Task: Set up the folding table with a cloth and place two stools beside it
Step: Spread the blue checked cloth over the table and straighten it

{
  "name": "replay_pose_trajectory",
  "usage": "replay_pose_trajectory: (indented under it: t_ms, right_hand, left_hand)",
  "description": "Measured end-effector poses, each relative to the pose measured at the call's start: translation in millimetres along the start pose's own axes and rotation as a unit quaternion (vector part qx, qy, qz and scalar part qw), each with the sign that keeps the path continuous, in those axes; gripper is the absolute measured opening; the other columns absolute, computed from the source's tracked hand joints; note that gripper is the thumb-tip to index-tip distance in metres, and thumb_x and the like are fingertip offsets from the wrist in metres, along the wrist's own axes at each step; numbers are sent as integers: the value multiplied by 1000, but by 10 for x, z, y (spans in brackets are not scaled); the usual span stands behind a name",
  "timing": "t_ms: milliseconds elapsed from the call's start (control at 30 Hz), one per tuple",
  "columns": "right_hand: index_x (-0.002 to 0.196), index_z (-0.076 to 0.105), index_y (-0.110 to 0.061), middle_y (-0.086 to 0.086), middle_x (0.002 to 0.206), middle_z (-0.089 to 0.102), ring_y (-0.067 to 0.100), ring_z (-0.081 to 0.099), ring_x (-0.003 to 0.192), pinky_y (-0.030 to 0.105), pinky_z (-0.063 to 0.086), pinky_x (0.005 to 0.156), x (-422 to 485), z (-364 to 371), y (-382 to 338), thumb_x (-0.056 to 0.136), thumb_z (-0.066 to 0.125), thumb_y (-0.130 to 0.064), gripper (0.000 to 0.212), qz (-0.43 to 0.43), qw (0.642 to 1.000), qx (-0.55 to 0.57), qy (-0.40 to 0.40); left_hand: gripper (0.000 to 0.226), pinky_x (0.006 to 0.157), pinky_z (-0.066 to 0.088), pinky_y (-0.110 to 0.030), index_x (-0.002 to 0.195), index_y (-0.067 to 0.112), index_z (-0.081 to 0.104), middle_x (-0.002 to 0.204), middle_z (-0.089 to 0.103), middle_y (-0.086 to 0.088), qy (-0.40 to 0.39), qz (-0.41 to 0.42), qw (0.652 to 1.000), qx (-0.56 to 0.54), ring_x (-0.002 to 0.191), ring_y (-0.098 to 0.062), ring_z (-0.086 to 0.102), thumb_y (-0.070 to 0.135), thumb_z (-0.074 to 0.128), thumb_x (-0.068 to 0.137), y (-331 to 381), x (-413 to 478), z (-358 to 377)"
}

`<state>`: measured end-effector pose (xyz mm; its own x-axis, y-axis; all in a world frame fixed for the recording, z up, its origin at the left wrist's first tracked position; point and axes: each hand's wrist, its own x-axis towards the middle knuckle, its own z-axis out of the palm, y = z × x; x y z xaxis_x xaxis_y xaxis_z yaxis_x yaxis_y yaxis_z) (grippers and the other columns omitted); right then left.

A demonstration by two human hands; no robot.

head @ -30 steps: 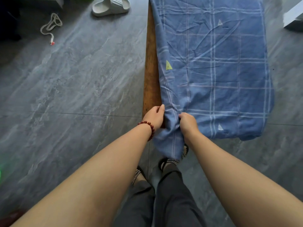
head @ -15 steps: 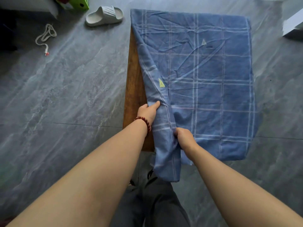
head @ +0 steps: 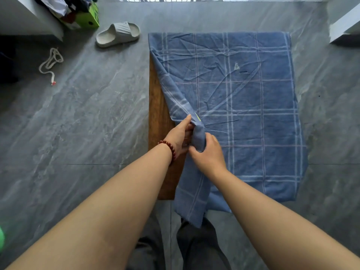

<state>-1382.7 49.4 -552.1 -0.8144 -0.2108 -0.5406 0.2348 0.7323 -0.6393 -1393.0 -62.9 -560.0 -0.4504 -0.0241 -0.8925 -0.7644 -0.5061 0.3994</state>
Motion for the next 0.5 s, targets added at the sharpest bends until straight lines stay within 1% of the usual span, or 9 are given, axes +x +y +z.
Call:
replay_pose_trajectory:
  t_ms: [33,67,133,200,267,300,367,400,500]
  right_hand:
    - [84,54,-9,6,88,57,24,53,84,33,38,70,15,2,-16,80,58,-17,10,8,999,0,46]
    - [74,50,-9,5,76,55,28,51,76,34,34,65,18,3,-32,80,54,-12,7,21,996,6,87]
    - [64,42,-12,2,60,47,28,44,64,35,29,58,28,24,-59,77,51,-7,17,42,990,22,134]
    - [58,35,-13,-1,51,40,26,37,57,36,24,52,7,61,-115,72,49,-9,21,56,988,17,145]
    - [56,32,-11,1,48,35,27,35,55,38,24,50,-12,112,-159,65,41,-15,13,63,986,28,150]
    - [56,32,-11,1,47,34,28,36,55,38,25,51,-17,142,-169,61,37,-16,9,64,985,41,158]
    - [56,34,-11,1,47,33,28,36,54,39,25,51,-31,204,-168,58,33,-14,4,64,980,65,178]
    - [56,34,-11,1,47,34,25,35,52,38,25,51,-30,229,-164,58,32,-13,4,67,977,75,186]
    - [53,33,-16,-2,44,36,13,35,45,27,22,43,-37,267,-146,63,32,-15,11,76,973,102,195]
  left_hand:
    - [44,65,45,-22,77,24,67,73,66,6,2,-16,1000,9,68,-8,60,56,40,91,26,40,-38]
    - [41,68,45,-24,82,24,64,79,65,5,12,-26,999,20,73,-10,59,56,41,91,48,75,-79]
    - [35,71,48,-28,88,21,60,89,66,0,32,-31,998,33,80,-15,62,54,46,90,129,116,-153]
    - [30,65,51,-28,89,19,58,91,67,-3,41,-42,998,20,82,-16,64,48,53,89,195,183,-209]
    - [26,57,52,-27,93,16,58,95,66,-5,52,-42,998,2,83,-17,64,41,59,88,272,235,-246]
    - [30,55,53,-28,101,13,58,102,65,-6,60,-39,997,-10,87,-19,64,39,62,87,318,263,-251]
    - [48,65,55,-32,121,9,53,117,60,-7,79,-30,996,-22,100,-23,62,36,67,83,408,352,-269]
    - [54,72,55,-34,126,8,51,121,59,-8,88,-25,996,-20,104,-24,61,34,69,81,462,401,-270]
    - [61,89,51,-41,129,4,49,125,58,-12,99,-25,995,-20,107,-27,60,25,74,77,646,498,-277]
